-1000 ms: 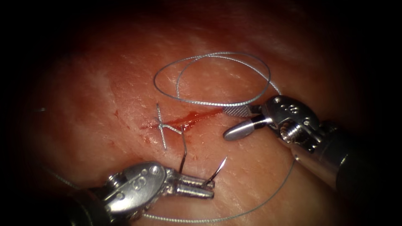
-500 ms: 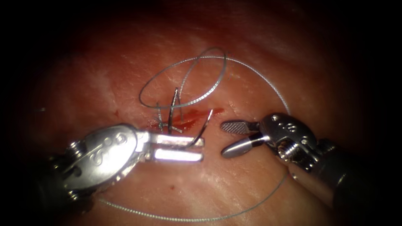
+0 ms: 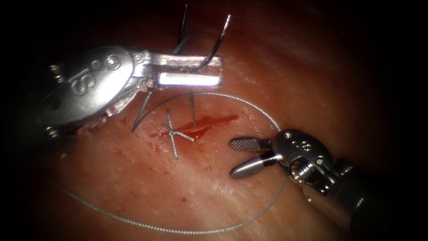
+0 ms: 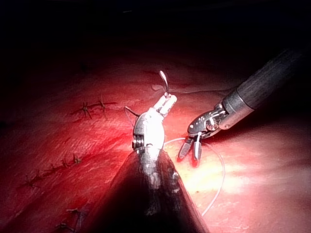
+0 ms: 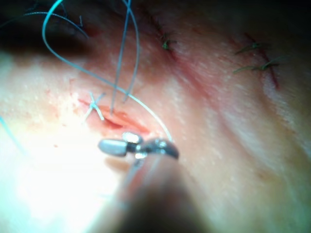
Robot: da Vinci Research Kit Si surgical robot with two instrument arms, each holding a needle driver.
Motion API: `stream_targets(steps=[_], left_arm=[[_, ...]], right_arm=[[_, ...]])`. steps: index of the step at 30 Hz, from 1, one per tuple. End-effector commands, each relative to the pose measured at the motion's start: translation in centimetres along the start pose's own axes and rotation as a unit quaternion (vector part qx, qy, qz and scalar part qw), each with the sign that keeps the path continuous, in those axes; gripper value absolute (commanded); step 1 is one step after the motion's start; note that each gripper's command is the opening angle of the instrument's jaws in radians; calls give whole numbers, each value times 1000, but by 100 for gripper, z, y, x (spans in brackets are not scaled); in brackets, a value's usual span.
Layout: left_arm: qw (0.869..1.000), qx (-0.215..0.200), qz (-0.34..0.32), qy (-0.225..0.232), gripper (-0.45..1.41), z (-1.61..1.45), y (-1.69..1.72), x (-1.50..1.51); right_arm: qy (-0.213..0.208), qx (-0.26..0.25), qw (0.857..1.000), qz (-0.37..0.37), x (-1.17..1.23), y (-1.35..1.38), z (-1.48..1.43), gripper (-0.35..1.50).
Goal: Wound Closure
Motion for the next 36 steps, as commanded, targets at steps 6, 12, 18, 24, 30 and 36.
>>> stream_targets(steps=[6,12,18,24,30,36], left_arm=[[999,-5,-32,-3,-45,3,30,-63],[998,-10,-64,-11,-45,-2,70,-134],[997,-13,-71,-12,-45,0,92,-168],[998,-42,-46,4,-45,7,96,-169],[998,-61,20,26,-45,16,98,-172],[994,-80,63,34,-45,24,103,-180]], right_arm=[[27,-8,1000,10,31,7,-3,113],[29,-9,999,14,41,6,-1,113],[29,-8,999,25,40,2,1,109],[57,2,992,110,40,2,2,98],[106,24,972,208,38,4,13,83],[105,30,973,205,36,5,33,78]])
